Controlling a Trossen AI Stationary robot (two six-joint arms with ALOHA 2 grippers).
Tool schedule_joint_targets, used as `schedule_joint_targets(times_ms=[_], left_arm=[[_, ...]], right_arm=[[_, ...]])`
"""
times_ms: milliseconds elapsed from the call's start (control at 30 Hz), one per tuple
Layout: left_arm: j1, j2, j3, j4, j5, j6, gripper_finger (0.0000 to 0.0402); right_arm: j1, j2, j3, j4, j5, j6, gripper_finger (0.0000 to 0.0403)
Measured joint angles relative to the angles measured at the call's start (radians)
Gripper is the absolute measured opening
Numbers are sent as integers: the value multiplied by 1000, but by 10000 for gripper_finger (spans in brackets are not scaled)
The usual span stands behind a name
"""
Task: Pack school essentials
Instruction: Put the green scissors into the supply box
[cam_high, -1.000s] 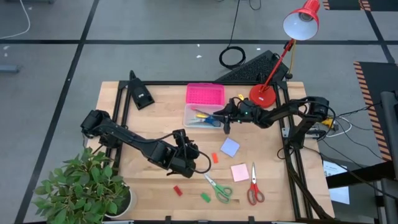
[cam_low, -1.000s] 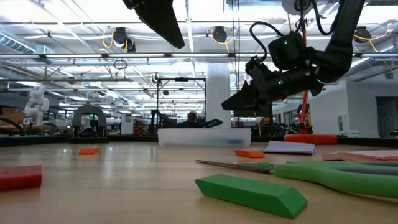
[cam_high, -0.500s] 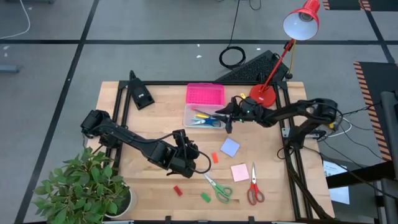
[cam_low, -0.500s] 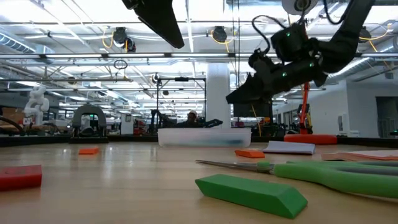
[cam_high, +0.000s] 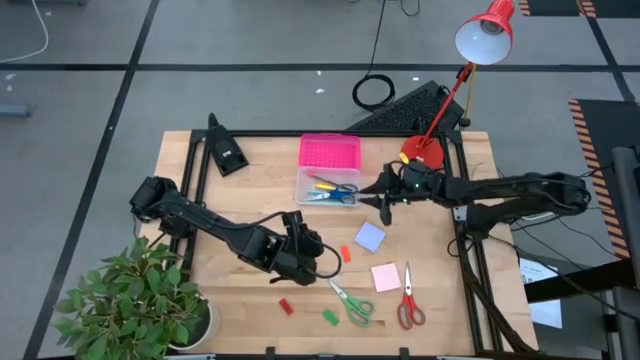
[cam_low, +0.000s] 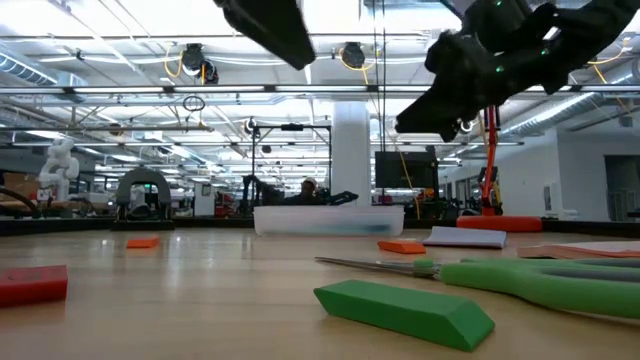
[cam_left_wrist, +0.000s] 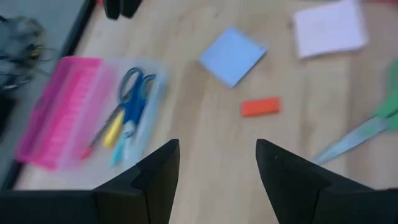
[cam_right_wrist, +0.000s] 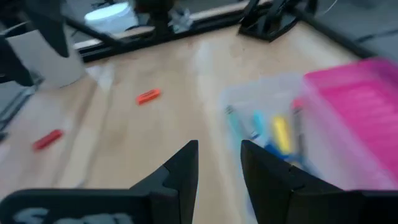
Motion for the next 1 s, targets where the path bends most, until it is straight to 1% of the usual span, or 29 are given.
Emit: schedule_joint_targets(times_ms=[100,167,267,400,567,867,1000], left_arm=[[-5,0,0,65,50,5,216],[-16,0,-11,121,77,6,216],[-41,1,-34,171,109,13,216],[-74,1,-59,205,114,5,216],[-106,1,-85,245,114,-2,216],[-130,1,-103,285,131,-42,216],[-148,1,-104,287,132,-69,216]], right_arm=[[71,-13,0,-34,4,70,116],[139,-13,0,-42,34,117,116],[259,-13,0,-58,144,156,116],[418,-13,0,-64,308,213,116],[578,-13,0,-57,437,284,116],[797,-13,0,-56,619,365,116],[867,-13,0,-54,665,376,116]])
